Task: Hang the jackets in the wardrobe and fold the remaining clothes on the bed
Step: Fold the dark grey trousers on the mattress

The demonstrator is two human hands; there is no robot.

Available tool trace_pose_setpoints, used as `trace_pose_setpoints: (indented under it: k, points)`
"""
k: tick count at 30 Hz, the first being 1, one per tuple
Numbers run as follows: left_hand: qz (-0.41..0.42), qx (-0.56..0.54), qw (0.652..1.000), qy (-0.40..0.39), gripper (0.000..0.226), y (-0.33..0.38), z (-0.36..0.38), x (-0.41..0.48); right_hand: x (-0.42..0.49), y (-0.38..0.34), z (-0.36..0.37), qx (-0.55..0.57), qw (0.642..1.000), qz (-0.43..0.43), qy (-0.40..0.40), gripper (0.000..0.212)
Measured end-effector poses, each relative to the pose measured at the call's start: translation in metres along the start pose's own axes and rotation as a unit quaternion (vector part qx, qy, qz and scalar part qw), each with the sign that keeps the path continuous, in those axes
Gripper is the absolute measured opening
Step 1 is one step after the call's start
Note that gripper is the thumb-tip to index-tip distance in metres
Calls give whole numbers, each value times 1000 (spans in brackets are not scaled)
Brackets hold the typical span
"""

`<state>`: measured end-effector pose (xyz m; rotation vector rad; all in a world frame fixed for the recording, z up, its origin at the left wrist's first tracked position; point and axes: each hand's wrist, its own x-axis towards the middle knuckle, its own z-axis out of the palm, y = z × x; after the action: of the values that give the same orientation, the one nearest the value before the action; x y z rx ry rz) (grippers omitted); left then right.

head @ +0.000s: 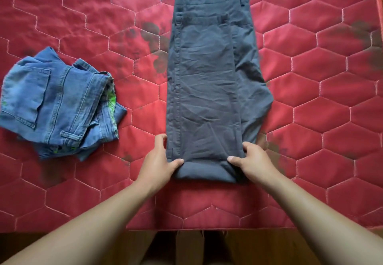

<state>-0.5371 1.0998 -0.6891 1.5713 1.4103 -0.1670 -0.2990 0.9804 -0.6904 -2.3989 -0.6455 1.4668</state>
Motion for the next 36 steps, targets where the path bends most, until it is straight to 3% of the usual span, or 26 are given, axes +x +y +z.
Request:
trace_pose_setpoints:
  k: [3, 5, 6, 8, 11, 14, 21, 27, 29, 31, 36]
  points:
    - [-20, 43, 997, -58, 69, -19, 7, -35, -24, 33, 16, 14, 996, 34, -81, 23]
    - [-9, 61, 997, -54, 75, -21, 6, -43, -29, 41, 20, 25, 995, 37, -92, 18]
    - [7, 60, 998, -31, 78, -17, 3, -39, -25, 38, 17, 33, 996, 31, -78, 15]
    - [50, 51, 996, 48, 79, -2, -5, -18, -10, 21, 6, 57, 998, 15, -28, 32]
    - [102, 47, 985, 132, 57, 33, -19, 32, 23, -22, -15, 107, 994, -19, 19, 33]
    - [83, -21, 987, 133, 40, 66, -30, 76, 52, -64, -28, 160, 984, -64, 50, 16]
    - [50, -224, 963, 140, 48, 105, -47, 127, 98, -131, -53, 215, 968, -95, 83, 26]
    - [25, -315, 939, 134, 49, 131, -64, 157, 130, -172, -75, 265, 954, -98, 97, 25]
    - [11, -317, 941, 116, 38, 136, -67, 164, 132, -175, -74, 248, 959, -100, 95, 17]
    - [22, -289, 952, 96, 13, 138, -70, 167, 132, -176, -73, 235, 960, -107, 106, 13]
    - [85, -226, 962, 132, 11, 153, -92, 186, 144, -195, -90, 244, 949, -138, 144, 24]
